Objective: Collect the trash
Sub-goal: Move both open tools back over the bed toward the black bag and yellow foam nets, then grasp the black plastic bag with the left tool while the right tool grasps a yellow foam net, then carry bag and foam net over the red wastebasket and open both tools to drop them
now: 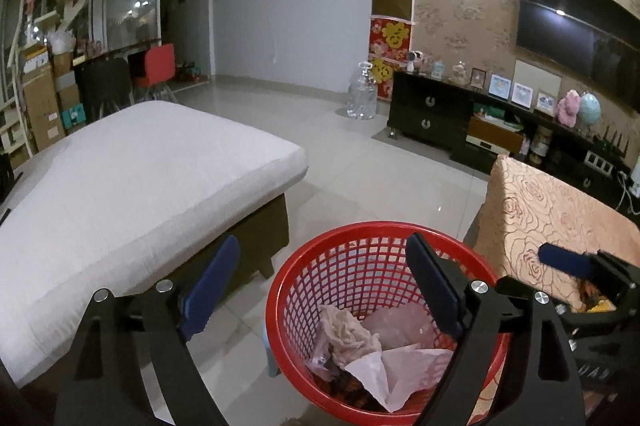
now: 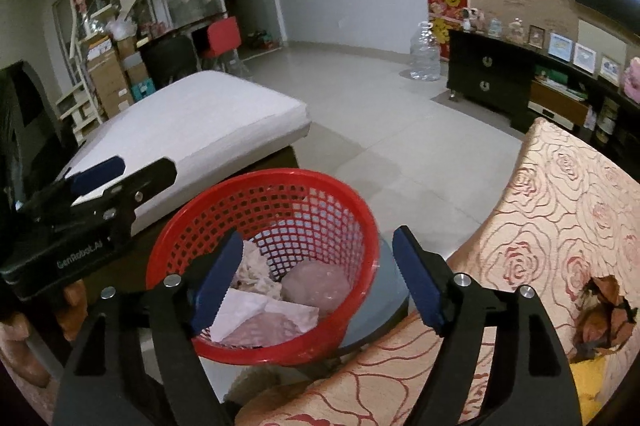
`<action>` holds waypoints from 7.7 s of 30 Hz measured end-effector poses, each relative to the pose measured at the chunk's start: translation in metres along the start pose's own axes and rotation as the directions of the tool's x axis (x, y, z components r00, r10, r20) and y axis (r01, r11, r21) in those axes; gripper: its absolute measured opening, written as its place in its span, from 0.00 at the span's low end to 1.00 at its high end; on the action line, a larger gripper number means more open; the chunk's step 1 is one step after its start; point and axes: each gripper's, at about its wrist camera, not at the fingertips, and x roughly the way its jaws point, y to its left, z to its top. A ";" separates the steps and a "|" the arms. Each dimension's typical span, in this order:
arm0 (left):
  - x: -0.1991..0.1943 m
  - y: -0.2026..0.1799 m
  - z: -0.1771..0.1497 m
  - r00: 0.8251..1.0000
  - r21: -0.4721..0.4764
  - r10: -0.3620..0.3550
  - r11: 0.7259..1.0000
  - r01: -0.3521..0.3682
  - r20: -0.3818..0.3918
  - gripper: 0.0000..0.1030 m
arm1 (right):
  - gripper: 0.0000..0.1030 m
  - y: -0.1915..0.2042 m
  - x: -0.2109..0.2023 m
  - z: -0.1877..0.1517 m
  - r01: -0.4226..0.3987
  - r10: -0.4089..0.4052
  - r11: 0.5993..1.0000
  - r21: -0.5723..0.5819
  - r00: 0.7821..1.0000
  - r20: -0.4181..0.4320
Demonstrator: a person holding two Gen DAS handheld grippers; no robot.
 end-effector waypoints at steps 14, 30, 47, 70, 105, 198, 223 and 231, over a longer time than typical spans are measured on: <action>-0.011 -0.022 -0.003 0.999 0.041 -0.036 0.999 0.034 0.028 0.81 | 0.78 -0.049 -0.055 -0.002 0.080 -0.090 0.991 0.111 0.992 0.085; -0.027 -0.060 -0.010 0.991 0.110 -0.126 0.987 0.121 0.042 0.81 | 0.78 -0.108 -0.132 -0.047 0.234 -0.264 0.947 0.222 0.958 0.117; -0.044 -0.169 -0.053 0.944 0.302 -0.328 0.896 0.326 -0.047 0.81 | 0.78 -0.181 -0.212 -0.126 0.382 -0.445 0.826 0.415 0.893 0.064; -0.061 -0.322 -0.147 0.744 0.393 -0.568 0.632 0.668 -0.351 0.81 | 0.78 -0.217 -0.245 -0.157 0.383 -0.474 0.749 0.541 0.880 0.034; -0.028 -0.268 -0.120 0.814 0.329 -0.477 0.750 0.573 -0.330 0.36 | 0.79 -0.211 -0.176 -0.165 0.383 -0.396 0.801 0.460 0.915 -0.072; -0.040 -0.151 -0.043 0.933 0.204 -0.349 0.911 0.359 -0.082 0.36 | 0.16 -0.145 -0.143 -0.112 0.267 -0.291 0.908 0.324 0.956 0.026; -0.015 -0.059 -0.012 0.989 0.066 -0.146 0.987 0.148 -0.030 0.36 | 0.16 -0.049 -0.079 -0.013 0.062 -0.076 0.987 0.145 0.993 0.094; -0.001 -0.032 -0.005 0.996 0.012 -0.082 0.997 0.082 -0.038 0.36 | 0.16 -0.024 -0.051 0.020 -0.034 0.026 0.996 0.088 0.996 0.081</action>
